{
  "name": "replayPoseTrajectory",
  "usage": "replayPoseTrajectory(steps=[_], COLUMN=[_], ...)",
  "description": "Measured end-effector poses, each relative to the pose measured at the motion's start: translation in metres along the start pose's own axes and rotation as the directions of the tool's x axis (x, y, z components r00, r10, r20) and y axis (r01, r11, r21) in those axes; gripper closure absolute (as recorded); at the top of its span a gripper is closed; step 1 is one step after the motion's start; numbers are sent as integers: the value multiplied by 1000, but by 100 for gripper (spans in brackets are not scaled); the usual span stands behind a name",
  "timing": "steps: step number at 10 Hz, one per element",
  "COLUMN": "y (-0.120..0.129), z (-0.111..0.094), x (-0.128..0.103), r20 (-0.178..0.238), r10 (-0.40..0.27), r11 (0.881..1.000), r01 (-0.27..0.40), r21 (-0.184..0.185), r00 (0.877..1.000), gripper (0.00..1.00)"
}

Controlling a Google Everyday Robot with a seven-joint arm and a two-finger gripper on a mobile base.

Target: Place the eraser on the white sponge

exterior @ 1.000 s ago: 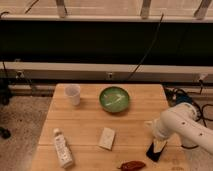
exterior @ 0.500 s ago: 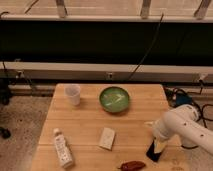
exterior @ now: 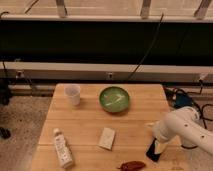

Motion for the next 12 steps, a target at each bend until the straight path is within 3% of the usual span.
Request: replayPoseTrajectory(steps=[9,12], y=[8,15], z=[10,14], x=[32,36], r20=[-24,-25], r10=[-44,-127], r11=[999,991], r01=[43,126], r21=[-26,-43], r00=[999,992], gripper=[20,20])
